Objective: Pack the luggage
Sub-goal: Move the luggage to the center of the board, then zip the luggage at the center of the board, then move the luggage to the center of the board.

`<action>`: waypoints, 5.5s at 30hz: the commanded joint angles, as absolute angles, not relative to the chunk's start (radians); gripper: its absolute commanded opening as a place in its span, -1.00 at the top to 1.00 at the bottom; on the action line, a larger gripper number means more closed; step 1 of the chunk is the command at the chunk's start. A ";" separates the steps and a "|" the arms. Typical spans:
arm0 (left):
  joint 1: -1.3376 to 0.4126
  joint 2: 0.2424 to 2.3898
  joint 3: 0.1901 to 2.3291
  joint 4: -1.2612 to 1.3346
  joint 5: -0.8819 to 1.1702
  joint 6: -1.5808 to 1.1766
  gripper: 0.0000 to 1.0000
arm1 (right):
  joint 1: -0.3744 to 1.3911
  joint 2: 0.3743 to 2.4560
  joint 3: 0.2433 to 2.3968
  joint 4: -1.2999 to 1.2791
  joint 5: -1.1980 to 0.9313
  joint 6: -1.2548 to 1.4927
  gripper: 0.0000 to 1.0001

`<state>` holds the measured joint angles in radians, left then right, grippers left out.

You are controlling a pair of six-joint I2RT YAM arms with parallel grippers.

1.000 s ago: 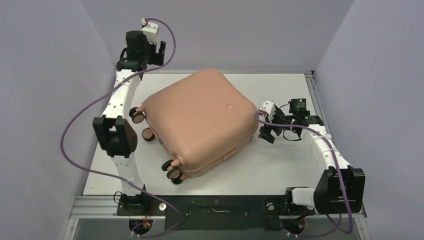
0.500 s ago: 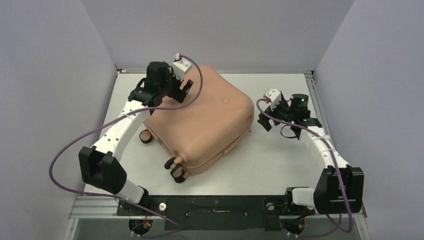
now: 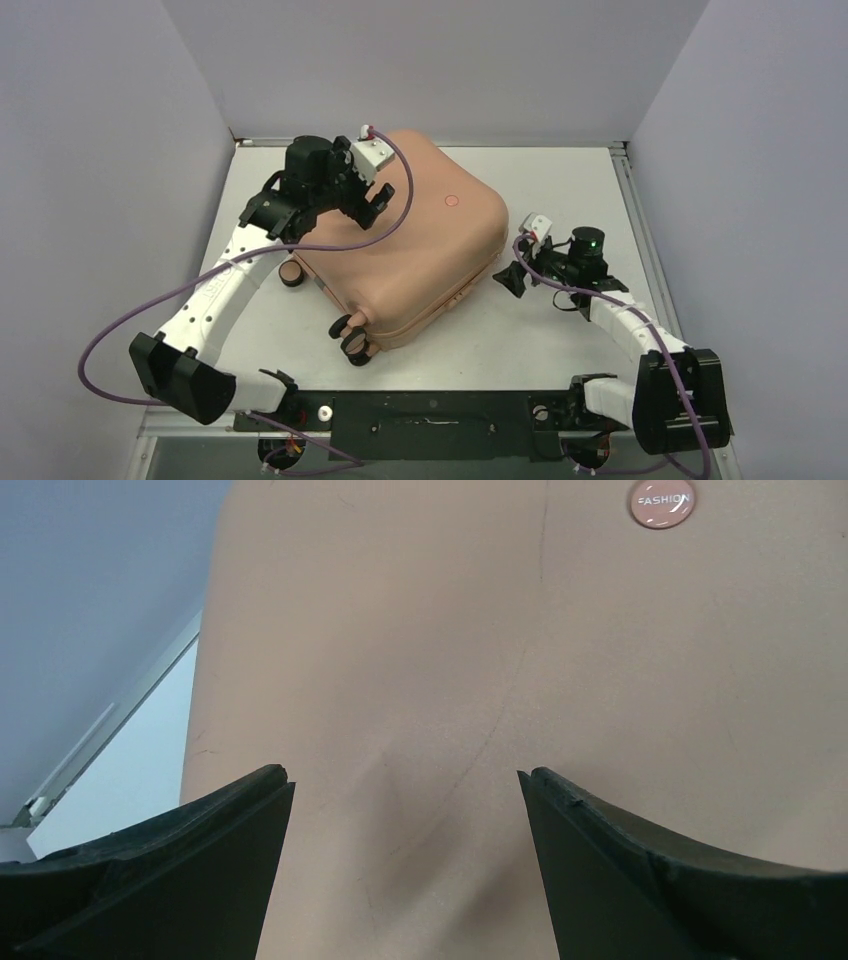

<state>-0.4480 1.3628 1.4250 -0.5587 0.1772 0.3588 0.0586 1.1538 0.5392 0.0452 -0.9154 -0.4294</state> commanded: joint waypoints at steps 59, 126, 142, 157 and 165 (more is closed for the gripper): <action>-0.557 1.227 1.258 -0.714 0.306 0.463 0.07 | 0.110 1.596 0.831 0.498 -0.339 -0.289 0.89; -0.580 2.432 2.563 -0.517 -0.218 0.356 -0.39 | -0.116 1.288 1.070 -0.476 -0.661 -0.678 -0.29; -0.476 1.334 1.729 -0.844 0.464 0.631 -0.92 | -0.169 1.154 1.029 -0.517 -0.455 -0.597 -0.36; -0.628 0.912 1.264 -1.238 0.715 0.809 -0.97 | -0.181 1.176 1.017 -0.459 -0.526 -0.407 -0.38; -0.634 0.778 1.147 -1.280 0.571 0.802 -0.92 | -0.181 1.159 1.016 -0.462 -0.513 -0.392 -0.40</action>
<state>-0.6296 0.8204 1.2011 -1.2469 0.6182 0.7971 -0.1764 1.1961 1.0233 -0.5014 -0.5049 -0.4213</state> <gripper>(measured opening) 0.963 0.696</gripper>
